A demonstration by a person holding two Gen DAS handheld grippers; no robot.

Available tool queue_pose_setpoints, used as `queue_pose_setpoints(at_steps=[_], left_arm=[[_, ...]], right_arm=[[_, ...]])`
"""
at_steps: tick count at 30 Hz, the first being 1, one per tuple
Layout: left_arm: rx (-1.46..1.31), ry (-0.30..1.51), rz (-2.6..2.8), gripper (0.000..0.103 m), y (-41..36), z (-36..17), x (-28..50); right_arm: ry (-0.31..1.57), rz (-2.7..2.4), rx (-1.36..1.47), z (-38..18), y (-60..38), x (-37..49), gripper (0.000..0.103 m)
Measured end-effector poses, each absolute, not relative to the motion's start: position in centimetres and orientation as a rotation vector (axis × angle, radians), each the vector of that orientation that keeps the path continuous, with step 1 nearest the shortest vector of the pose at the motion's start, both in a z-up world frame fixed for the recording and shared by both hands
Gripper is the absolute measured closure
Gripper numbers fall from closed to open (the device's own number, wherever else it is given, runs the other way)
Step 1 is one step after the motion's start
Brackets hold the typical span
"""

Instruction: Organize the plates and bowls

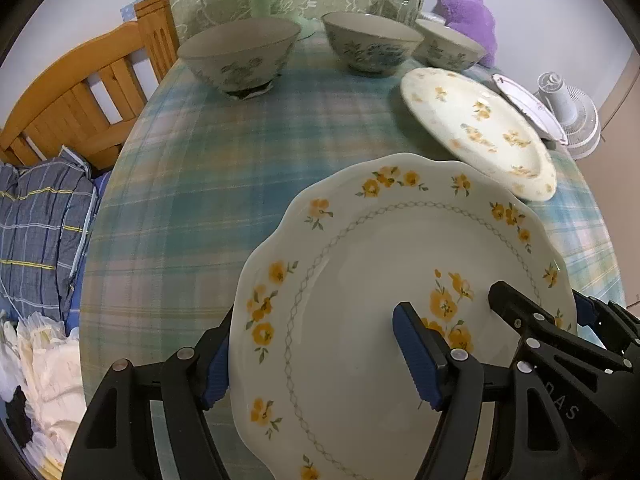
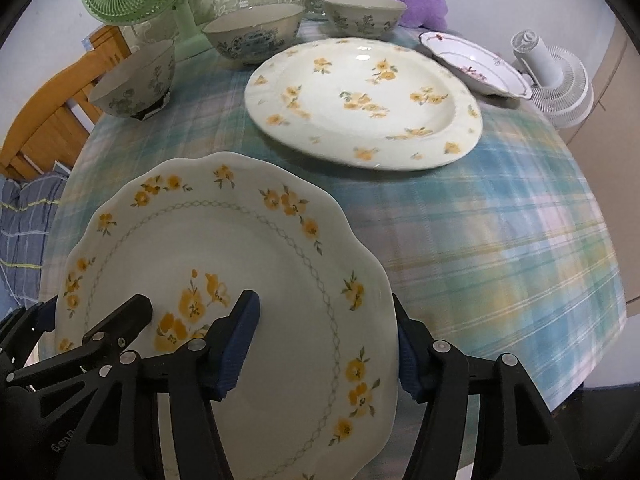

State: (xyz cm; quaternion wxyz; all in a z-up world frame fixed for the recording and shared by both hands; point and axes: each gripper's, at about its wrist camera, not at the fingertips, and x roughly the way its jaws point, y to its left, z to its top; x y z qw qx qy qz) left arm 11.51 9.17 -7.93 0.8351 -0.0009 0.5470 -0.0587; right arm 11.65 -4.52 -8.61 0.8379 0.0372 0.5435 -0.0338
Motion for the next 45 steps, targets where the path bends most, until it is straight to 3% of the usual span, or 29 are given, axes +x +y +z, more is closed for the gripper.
queue_pose_setpoints(at_steps=[18, 45], left_arm=[[-0.002, 1.106, -0.091, 0.03, -1.9, -5.4, 10.8], [0.05, 1.132, -0.139, 0.03, -17.6, -8.9, 14.2]], right_arm=[[1.101, -0.043, 0.063, -5.7, -15.4, 11.6, 0.038], [1.125, -0.129, 0.131, -8.9, -32.3, 13.0, 0.038]])
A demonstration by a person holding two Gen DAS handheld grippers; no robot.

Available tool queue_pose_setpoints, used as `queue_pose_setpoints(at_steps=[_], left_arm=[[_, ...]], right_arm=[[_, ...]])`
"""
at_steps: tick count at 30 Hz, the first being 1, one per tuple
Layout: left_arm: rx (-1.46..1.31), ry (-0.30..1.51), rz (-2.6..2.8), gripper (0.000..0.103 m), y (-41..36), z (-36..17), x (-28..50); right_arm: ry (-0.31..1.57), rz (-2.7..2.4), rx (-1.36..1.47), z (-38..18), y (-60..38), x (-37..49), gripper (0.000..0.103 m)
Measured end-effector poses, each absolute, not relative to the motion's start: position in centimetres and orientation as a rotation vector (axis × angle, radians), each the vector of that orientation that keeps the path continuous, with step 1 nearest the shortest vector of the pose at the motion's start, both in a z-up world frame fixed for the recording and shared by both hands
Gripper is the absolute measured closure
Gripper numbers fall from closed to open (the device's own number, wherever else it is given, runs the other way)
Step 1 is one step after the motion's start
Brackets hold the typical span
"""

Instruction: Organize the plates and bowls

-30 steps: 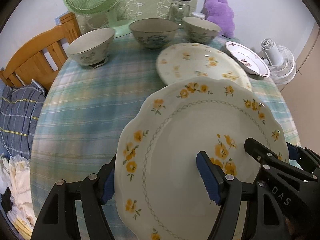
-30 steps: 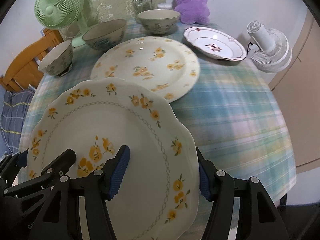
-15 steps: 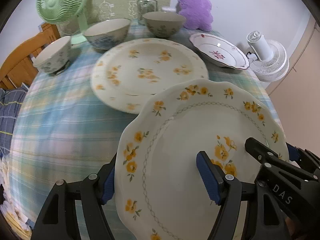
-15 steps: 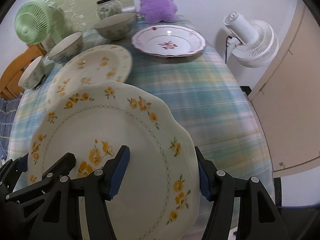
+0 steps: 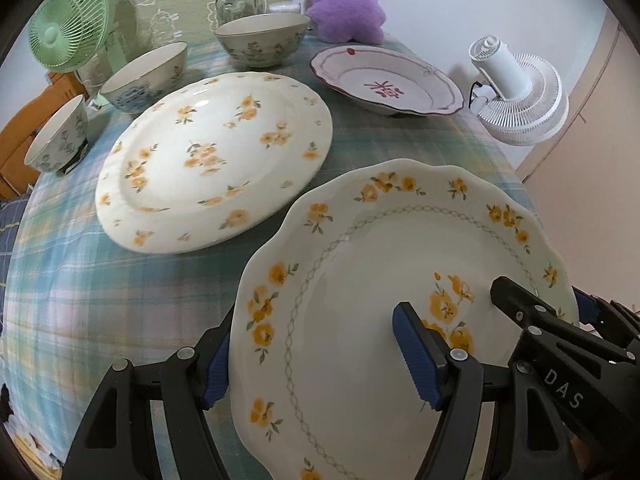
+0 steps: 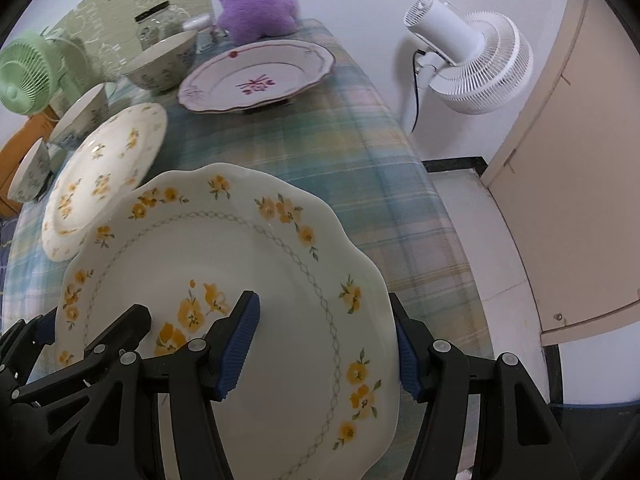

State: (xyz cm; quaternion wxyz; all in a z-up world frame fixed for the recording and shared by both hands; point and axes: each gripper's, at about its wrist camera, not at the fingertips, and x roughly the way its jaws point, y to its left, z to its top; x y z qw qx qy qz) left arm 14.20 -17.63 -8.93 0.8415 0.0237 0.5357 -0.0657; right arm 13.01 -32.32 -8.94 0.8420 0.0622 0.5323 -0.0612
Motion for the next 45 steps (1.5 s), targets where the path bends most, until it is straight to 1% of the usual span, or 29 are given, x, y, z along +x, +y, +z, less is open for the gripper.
queue_pose_setpoints(at_steps=[13, 16, 17, 19, 22, 24, 27, 28, 29, 30, 32, 37, 45], left_arm=[[0.049, 1.121, -0.103, 0.03, -18.2, -9.9, 15.4], [0.058, 1.137, -0.098, 0.027, -18.3, -9.9, 15.3], [0.054, 1.145, -0.099, 0.021, -18.2, -9.8, 15.3], [0.051, 1.155, -0.094, 0.014, -17.9, -9.5, 15.1], [0.038, 1.147, -0.091, 0.008, -17.2, -8.6, 14.5], [0.033, 1.144, -0.093, 0.007, -16.7, -7.9, 14.1], [0.025, 1.139, -0.104, 0.007, -15.9, -7.1, 13.5], [0.028, 1.132, -0.116, 0.005, -15.5, -6.7, 13.2], [0.033, 1.127, -0.126, 0.003, -15.3, -6.4, 13.1], [0.04, 1.117, -0.138, 0.003, -15.0, -6.0, 12.8], [0.051, 1.099, -0.148, 0.003, -14.5, -5.4, 12.5], [0.05, 1.057, -0.149, 0.003, -12.3, -3.7, 12.1], [0.047, 1.015, -0.154, 0.003, -8.2, -2.4, 12.6]], right_arm=[[1.126, -0.136, 0.126, -10.1, -33.3, 14.4, 0.038], [1.128, -0.133, 0.121, -10.1, -33.3, 14.6, 0.038], [1.132, -0.131, 0.125, -10.0, -33.4, 14.6, 0.038], [1.134, -0.139, 0.125, -9.8, -33.6, 14.5, 0.037], [1.13, -0.151, 0.117, -8.9, -33.7, 14.1, 0.037], [1.114, -0.148, 0.117, -8.0, -33.5, 13.6, 0.037], [1.096, -0.145, 0.135, -6.7, -33.1, 12.9, 0.033], [1.089, -0.142, 0.142, -6.3, -32.9, 12.8, 0.033], [1.08, -0.141, 0.145, -5.9, -32.6, 12.5, 0.03], [1.07, -0.137, 0.15, -5.5, -32.4, 12.3, 0.024], [1.038, -0.121, 0.148, -4.6, -31.3, 11.8, 0.021], [1.0, -0.08, 0.127, -3.0, -28.0, 11.4, 0.021], [0.952, -0.1, 0.096, -0.8, -23.3, 11.0, 0.021]])
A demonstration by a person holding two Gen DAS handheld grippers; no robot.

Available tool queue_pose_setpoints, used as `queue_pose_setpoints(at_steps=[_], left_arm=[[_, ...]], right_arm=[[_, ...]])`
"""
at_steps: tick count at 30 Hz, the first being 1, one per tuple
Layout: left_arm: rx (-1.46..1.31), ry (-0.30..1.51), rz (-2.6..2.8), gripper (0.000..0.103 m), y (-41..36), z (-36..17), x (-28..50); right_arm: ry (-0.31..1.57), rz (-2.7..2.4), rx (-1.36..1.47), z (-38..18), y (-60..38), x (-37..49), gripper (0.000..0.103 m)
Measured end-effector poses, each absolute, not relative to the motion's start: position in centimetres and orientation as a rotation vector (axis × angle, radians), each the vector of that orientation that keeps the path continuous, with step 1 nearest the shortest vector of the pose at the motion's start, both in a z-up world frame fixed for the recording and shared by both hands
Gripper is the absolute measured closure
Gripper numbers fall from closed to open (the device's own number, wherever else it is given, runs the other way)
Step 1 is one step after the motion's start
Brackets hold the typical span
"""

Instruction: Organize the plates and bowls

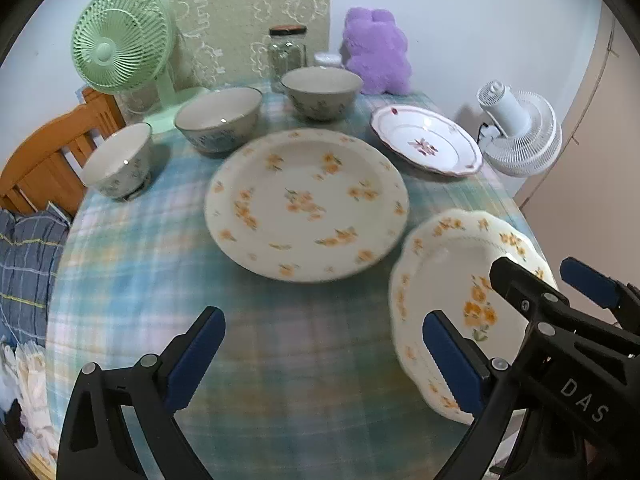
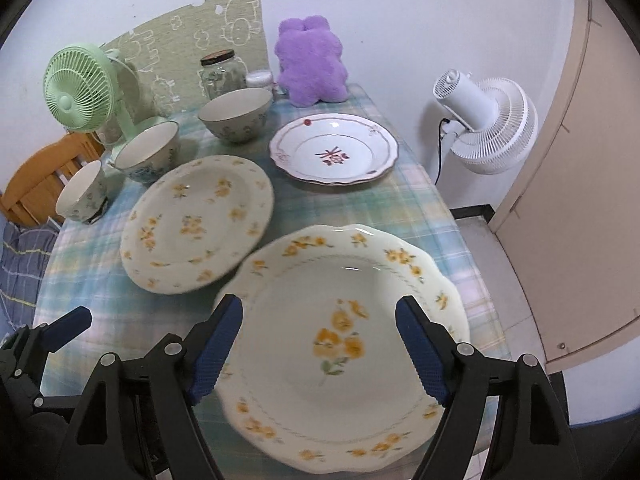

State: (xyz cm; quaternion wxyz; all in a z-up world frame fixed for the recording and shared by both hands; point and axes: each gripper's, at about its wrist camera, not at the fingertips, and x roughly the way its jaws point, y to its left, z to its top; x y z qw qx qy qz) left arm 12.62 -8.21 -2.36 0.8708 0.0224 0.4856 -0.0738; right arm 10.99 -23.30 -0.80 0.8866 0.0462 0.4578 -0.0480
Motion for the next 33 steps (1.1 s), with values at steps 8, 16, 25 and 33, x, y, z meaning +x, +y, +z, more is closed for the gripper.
queue_pose_setpoints(at_steps=[8, 16, 25, 33], left_arm=[[0.032, 0.978, -0.13, 0.003, -5.6, -1.4, 16.0], [0.037, 0.979, -0.063, 0.004, -4.8, -2.5, 21.3], [0.063, 0.999, -0.029, 0.005, -5.4, -5.2, 26.5], [0.054, 1.062, 0.004, 0.006, -4.7, -8.1, 28.4]], right_arm=[[0.929, -0.107, 0.108, 0.2, -20.3, 13.6, 0.021], [0.939, -0.081, 0.098, -0.5, -19.0, 19.5, 0.021], [0.989, -0.058, 0.102, -3.4, -19.3, 26.1, 0.021], [1.057, -0.044, 0.106, -6.7, -19.0, 29.2, 0.023]])
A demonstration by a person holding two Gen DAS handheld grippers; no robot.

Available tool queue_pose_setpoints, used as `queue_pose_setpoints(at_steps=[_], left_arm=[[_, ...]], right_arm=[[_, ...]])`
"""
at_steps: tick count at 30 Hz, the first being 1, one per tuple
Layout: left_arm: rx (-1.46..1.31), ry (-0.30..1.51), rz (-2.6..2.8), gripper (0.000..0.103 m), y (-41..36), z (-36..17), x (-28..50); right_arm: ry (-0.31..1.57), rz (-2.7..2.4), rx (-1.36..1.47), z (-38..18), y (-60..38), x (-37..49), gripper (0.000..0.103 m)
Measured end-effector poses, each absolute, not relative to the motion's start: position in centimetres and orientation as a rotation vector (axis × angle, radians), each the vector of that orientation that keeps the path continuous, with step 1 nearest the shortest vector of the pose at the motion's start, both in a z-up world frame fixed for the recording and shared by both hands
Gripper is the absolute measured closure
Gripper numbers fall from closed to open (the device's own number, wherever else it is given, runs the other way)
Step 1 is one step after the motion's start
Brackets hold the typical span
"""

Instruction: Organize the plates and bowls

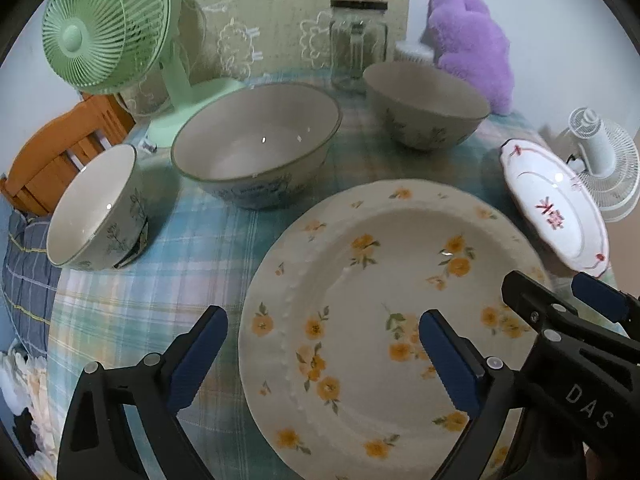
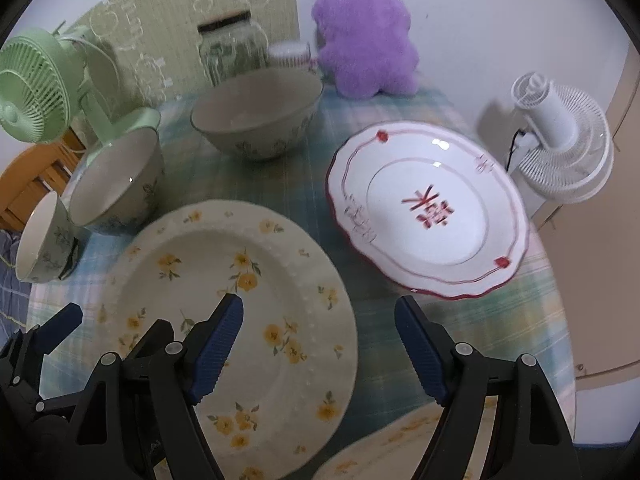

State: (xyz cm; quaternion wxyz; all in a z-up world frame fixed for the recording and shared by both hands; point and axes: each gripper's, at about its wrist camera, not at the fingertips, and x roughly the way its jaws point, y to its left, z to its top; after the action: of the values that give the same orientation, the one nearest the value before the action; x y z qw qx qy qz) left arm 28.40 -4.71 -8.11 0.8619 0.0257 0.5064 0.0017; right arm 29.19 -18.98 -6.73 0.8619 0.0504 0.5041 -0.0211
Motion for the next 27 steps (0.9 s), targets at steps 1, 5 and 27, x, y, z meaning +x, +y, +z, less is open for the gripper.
queue_pose_setpoints(at_steps=[1, 5, 27], left_arm=[[0.052, 1.069, 0.006, 0.007, -4.6, -8.4, 28.5], [0.042, 1.099, 0.007, 0.014, -4.4, -9.4, 28.9], [0.017, 1.178, 0.064, 0.024, -0.7, -9.7, 25.7]], right_arm=[[1.068, -0.041, 0.11, -7.1, -18.9, 29.4, 0.023], [1.097, -0.025, 0.116, -8.3, -18.5, 30.0, 0.024], [1.166, 0.068, 0.076, -8.9, -14.6, 28.1, 0.031]])
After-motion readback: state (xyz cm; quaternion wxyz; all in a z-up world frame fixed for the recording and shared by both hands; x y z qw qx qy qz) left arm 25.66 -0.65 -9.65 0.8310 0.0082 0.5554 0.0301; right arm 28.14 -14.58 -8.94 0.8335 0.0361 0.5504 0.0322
